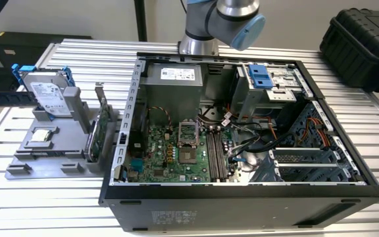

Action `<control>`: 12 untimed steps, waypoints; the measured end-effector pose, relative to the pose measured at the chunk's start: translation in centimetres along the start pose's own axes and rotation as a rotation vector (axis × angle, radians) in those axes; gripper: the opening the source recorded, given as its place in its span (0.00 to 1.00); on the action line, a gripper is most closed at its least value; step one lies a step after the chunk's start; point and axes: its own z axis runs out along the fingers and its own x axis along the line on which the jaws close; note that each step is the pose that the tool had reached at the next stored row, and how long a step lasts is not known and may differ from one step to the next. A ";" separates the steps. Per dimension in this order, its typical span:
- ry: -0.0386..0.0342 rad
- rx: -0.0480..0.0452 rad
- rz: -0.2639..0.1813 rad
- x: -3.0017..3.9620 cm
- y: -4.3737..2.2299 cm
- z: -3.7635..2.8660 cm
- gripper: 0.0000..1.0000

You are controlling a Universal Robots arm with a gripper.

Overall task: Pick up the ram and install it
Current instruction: 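Pick up the ram and move it above insertion slot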

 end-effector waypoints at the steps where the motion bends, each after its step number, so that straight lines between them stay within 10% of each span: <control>1: 0.0000 -0.0001 0.000 0.00 0.08 -0.01 0.00; 12: 0.0000 0.0000 0.000 -0.06 0.99 -0.11 0.00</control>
